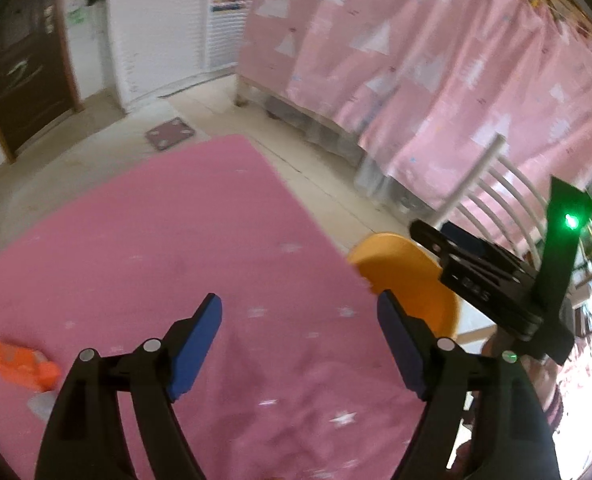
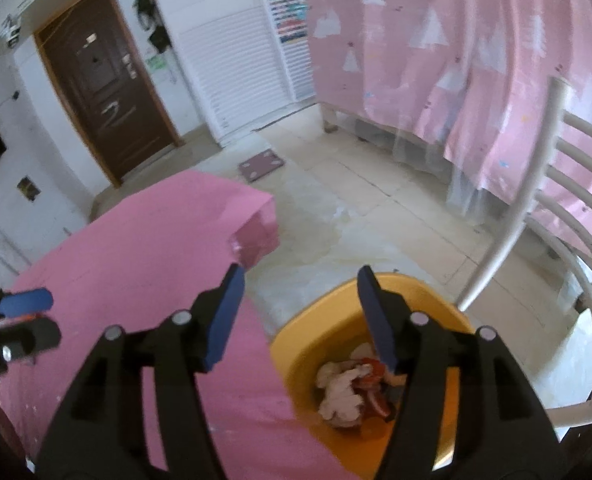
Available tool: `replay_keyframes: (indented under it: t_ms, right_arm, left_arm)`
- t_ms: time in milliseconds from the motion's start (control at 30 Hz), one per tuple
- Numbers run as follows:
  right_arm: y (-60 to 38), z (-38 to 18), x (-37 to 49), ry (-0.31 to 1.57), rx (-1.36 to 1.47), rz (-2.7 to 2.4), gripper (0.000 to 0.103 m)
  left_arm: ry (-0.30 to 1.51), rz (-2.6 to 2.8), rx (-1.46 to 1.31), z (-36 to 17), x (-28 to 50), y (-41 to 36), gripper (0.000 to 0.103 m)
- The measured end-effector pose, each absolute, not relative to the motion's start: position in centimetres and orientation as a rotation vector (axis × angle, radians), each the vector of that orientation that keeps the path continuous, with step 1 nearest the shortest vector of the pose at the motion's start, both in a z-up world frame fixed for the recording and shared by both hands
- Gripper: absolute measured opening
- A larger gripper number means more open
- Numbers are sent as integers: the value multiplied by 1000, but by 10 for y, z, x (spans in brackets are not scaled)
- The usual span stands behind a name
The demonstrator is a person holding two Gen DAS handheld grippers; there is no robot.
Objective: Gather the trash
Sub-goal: 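Move both open tools back over the sheet toward the remaining orange items, then grasp the orange cardboard box with the left tool while the right tool grasps the grey cup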
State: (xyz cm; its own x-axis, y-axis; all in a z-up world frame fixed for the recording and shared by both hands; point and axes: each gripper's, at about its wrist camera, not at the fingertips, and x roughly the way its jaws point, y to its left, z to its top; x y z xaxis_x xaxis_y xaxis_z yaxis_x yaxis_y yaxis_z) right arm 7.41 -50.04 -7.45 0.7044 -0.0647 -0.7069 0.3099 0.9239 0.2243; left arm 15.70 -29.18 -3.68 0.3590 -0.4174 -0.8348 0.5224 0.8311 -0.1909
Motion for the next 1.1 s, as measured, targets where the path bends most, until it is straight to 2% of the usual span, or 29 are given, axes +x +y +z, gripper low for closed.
replay_keyframes:
  t_ms: [133, 200, 433, 567, 667, 1100]
  right_arm:
    - [-466, -72, 87, 780, 304, -150, 59]
    - [-451, -70, 93, 787, 286, -119, 63]
    - [-390, -64, 107, 812, 226, 25, 64]
    - [-355, -63, 110, 827, 193, 100, 71]
    - [-331, -64, 112, 842, 168, 152, 71]
    - [-244, -68, 108, 895, 74, 360, 72]
  left_arm:
    - [1037, -538, 97, -37, 168, -254, 74]
    - [1032, -503, 98, -38, 174, -237, 75]
    - [1024, -387, 84, -40, 191, -166, 83]
    - [1032, -327, 64, -43, 202, -130, 89]
    - [1041, -290, 48, -46, 211, -107, 93]
    - [1090, -285, 46, -75, 228, -67, 94]
